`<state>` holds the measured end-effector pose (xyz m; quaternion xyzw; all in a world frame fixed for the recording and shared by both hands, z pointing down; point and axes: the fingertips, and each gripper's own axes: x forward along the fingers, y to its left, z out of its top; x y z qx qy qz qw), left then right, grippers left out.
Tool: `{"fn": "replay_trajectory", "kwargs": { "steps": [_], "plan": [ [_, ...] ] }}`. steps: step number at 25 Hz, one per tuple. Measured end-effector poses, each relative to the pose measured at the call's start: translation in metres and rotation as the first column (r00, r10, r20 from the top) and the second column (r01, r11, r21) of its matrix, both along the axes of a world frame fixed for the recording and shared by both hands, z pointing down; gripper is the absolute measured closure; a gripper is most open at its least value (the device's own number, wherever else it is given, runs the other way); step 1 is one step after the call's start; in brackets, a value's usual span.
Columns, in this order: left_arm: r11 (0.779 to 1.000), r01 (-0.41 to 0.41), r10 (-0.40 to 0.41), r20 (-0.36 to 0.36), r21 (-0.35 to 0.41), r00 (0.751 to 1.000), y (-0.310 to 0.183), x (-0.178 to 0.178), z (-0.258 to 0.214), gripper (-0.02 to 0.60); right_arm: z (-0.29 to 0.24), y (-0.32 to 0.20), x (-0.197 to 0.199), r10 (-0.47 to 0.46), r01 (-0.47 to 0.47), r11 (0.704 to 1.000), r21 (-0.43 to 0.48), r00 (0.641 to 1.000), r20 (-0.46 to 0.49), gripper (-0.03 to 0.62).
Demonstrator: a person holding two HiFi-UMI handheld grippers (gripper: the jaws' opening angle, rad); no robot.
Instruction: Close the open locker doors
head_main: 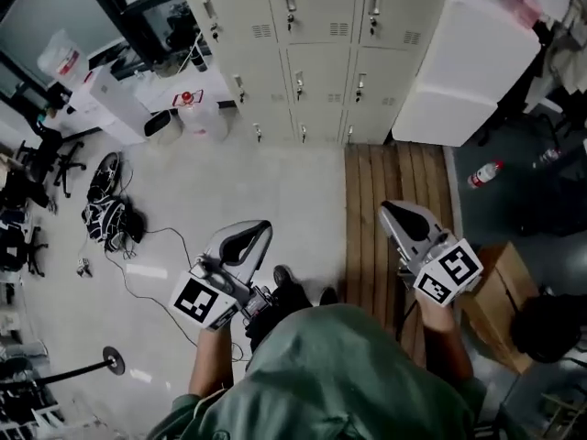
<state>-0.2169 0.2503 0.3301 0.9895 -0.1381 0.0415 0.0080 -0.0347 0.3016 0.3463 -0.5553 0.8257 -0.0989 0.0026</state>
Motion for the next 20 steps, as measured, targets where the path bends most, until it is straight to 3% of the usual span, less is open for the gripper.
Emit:
{"fn": "replay_trajectory", "kwargs": {
  "steps": [4,7,11,14,20],
  "plan": [
    [1.0,0.0,-0.001,-0.029,-0.013,1.0,-0.038,0.012,-0.009,0.578,-0.012,-0.045,0.013,-0.02,0.019,1.0,-0.01,1.0,-0.02,0.597],
    [0.999,0.038,-0.038,-0.05,0.001,0.998,-0.081,0.016,-0.007,0.578,-0.023,-0.093,0.016,-0.04,0.042,0.999,0.035,0.997,-0.066,0.597],
    [1.0,-0.029,0.029,-0.06,-0.002,0.998,-0.105,0.011,0.01,0.578,0.004,-0.115,0.005,0.009,-0.009,1.0,0.01,0.999,-0.033,0.597],
    [0.997,-0.072,0.072,-0.065,0.011,0.995,-0.151,0.013,-0.005,0.578,-0.003,-0.154,0.005,0.042,-0.042,0.999,-0.014,0.999,-0.027,0.597],
    [0.998,-0.053,0.054,-0.091,0.021,0.994,-0.234,0.0,-0.012,0.578,-0.027,-0.237,-0.006,0.05,-0.048,0.998,0.037,0.997,-0.064,0.597]
  ]
}}
